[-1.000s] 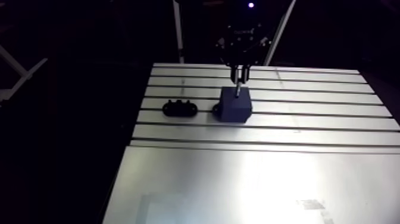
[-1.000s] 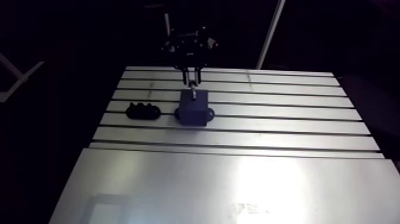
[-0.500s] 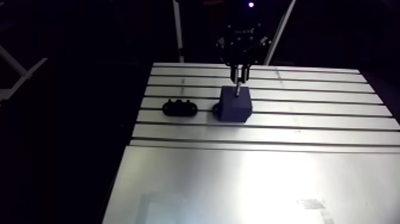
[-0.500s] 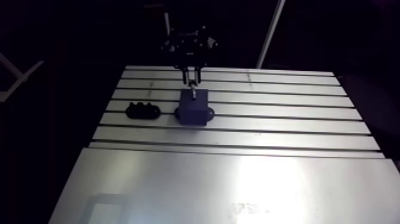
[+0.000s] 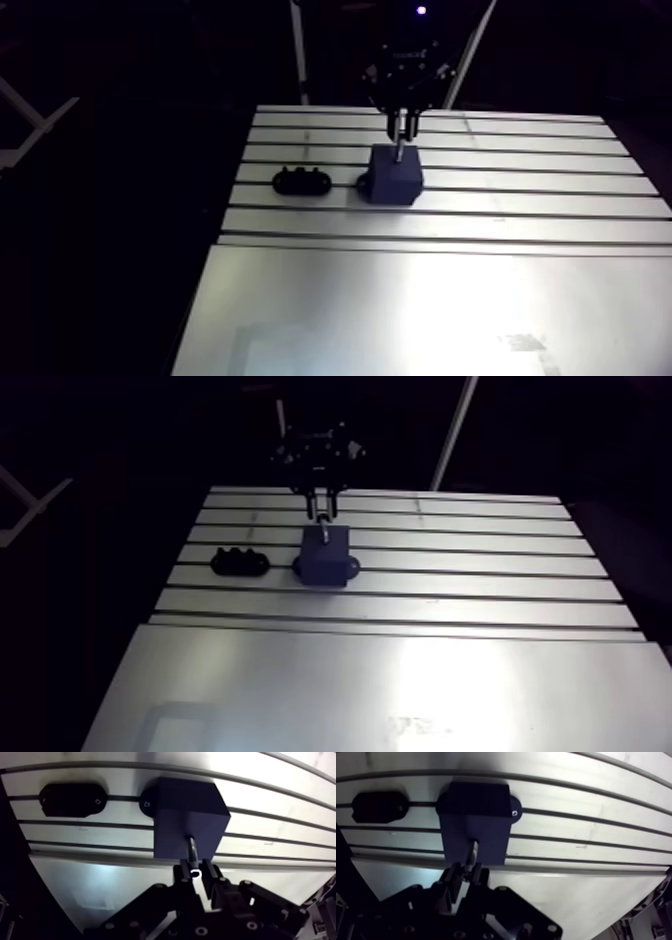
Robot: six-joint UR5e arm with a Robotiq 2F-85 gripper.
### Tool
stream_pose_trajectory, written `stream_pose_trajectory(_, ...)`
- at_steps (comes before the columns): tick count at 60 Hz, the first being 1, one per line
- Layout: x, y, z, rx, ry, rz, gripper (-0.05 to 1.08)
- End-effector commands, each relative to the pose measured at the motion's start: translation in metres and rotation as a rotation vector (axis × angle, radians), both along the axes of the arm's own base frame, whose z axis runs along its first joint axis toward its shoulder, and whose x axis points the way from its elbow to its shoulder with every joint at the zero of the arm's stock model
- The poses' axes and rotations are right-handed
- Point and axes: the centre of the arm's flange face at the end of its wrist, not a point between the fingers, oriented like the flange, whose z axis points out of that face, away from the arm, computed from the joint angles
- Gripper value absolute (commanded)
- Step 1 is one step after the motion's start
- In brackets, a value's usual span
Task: Pick up the M10 bolt and insert it into the hole until fully seated.
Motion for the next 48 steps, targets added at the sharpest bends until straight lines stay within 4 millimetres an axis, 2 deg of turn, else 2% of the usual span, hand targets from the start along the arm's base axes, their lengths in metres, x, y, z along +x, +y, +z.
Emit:
stream_pose_trajectory(1, 0.0007, 0.0002, -0.0011, 0.001, -0.003, 0.001, 1.08)
stream_pose_trajectory(48, 0.0, 0.0022, -0.0007, 0.002, -0.002, -0.002, 1.08)
